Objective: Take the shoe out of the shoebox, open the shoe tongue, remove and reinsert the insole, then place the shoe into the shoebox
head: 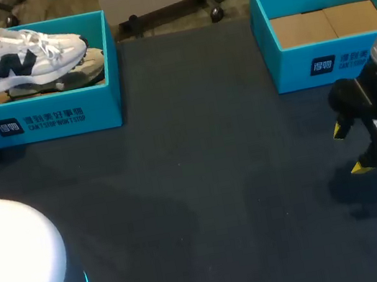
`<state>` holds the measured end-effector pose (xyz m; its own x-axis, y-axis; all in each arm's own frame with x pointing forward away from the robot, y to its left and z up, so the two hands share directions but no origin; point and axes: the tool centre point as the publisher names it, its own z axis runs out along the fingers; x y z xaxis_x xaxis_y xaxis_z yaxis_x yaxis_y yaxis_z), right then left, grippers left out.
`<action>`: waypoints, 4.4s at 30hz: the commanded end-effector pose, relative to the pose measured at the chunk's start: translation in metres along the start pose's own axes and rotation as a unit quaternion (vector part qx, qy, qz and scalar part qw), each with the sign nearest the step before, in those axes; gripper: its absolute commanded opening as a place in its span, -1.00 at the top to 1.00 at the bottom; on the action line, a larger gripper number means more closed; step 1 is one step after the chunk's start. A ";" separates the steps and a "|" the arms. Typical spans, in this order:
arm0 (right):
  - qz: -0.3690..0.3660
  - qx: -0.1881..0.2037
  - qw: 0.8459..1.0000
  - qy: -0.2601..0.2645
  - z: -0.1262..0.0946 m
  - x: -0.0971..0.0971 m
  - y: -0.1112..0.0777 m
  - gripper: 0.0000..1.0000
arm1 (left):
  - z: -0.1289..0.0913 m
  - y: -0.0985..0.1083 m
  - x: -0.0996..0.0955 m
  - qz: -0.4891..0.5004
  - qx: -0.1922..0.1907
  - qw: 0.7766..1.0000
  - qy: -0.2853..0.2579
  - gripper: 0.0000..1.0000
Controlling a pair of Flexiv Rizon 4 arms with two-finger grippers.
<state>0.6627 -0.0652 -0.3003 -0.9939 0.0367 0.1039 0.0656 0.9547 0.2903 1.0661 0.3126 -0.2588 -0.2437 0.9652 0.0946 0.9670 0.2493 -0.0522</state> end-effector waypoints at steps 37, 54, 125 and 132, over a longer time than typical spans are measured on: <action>0.000 0.000 1.000 -0.001 0.001 0.001 -0.001 -1.00 | -0.076 -0.206 0.015 0.043 -0.020 0.999 0.009 1.00; 0.000 0.000 1.000 -0.001 0.001 0.001 -0.001 -1.00 | -0.044 -0.292 -0.031 0.013 -0.041 0.998 0.035 1.00; 0.000 0.000 1.000 -0.001 0.001 0.001 -0.001 -1.00 | 0.092 -0.456 -0.259 0.115 -0.043 0.990 0.067 1.00; 0.000 0.000 1.000 -0.001 0.001 0.001 -0.001 -1.00 | 0.097 -0.460 -0.268 0.121 -0.055 0.989 0.066 1.00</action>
<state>0.6627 -0.0651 -0.3003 -0.9939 0.0365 0.1039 0.0654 0.9547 0.2903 0.6789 -0.0450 -0.3540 0.0005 0.9793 0.2026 0.9998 -0.0046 0.0193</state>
